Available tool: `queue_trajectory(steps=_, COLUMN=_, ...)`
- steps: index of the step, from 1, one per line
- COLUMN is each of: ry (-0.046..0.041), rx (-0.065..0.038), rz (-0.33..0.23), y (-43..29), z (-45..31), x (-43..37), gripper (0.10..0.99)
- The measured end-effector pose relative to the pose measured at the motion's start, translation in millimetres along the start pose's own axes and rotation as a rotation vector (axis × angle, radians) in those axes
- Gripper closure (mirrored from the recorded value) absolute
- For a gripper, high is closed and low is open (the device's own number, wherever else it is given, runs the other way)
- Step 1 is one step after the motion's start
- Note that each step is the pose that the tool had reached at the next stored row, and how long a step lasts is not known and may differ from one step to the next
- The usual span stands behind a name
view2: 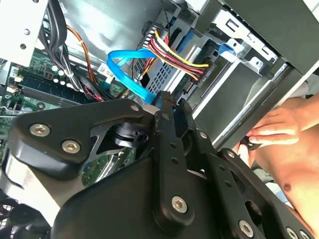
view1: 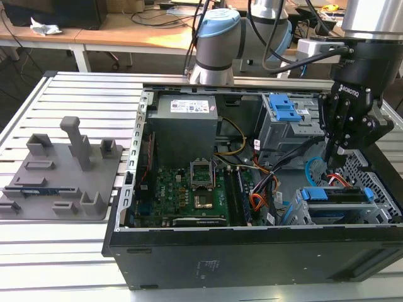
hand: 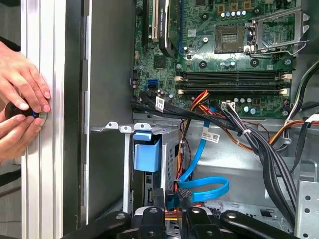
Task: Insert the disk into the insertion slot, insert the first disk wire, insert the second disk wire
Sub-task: 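Insert the second disk wire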
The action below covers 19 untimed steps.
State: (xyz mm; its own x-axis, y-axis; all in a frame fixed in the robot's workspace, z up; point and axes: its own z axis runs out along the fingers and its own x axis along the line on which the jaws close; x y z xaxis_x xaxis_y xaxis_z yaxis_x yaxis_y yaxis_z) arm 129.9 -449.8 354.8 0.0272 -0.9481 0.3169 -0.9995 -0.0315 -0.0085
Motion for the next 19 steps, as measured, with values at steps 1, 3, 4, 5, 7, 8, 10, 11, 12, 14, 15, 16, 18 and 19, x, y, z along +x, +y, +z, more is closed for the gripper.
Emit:
queue_trajectory(steps=1, ry=0.0001, rx=-0.001, rz=0.0, y=0.0, z=0.6, x=-0.7, gripper=0.843)
queue_trajectory(steps=3, ry=0.0008, rx=-0.004, rz=-0.001, y=0.0, z=0.7, x=-2.2, gripper=0.843)
queue_trajectory(steps=4, ry=0.0015, rx=-0.004, rz=-0.002, y=-0.1, z=0.5, x=-2.9, gripper=0.843)
queue_trajectory(steps=5, ry=0.0034, rx=-0.005, rz=-0.002, y=-0.1, z=0.2, x=-4.1, gripper=0.843)
queue_trajectory(steps=7, ry=0.0062, rx=-0.005, rz=-0.002, y=-0.2, z=-0.3, x=-5.7, gripper=0.843)
queue_trajectory(steps=8, ry=0.0099, rx=-0.005, rz=-0.002, y=-0.2, z=-0.6, x=-6.9, gripper=0.843)
queue_trajectory(steps=10, ry=0.0122, rx=-0.005, rz=-0.002, y=-0.2, z=-0.5, x=-7.4, gripper=0.922)
queue_trajectory(steps=11, ry=0.0142, rx=-0.005, rz=-0.002, y=-0.2, z=-0.3, x=-7.6, gripper=0.925)
queue_trajectory(steps=12, ry=0.0164, rx=-0.005, rz=-0.002, y=-0.2, z=-0.1, x=-7.7, gripper=0.925)
queue_trajectory(steps=14, ry=0.0182, rx=-0.005, rz=-0.002, y=-0.2, z=0.0, x=-7.9, gripper=0.925)
queue_trajectory(steps=15, ry=0.0181, rx=-0.005, rz=-0.002, y=-0.4, z=0.0, x=-7.9, gripper=0.925)
queue_trajectory(steps=16, ry=0.0183, rx=-0.007, rz=-0.003, y=-2.5, z=0.0, x=-8.0, gripper=0.925)
queue_trajectory(steps=18, ry=0.0197, rx=-0.015, rz=-0.005, y=-10.0, z=0.0, x=-8.1, gripper=0.925)
queue_trajectory(steps=19, ry=0.0196, rx=-0.018, rz=-0.006, y=-13.2, z=0.1, x=-8.0, gripper=0.925)
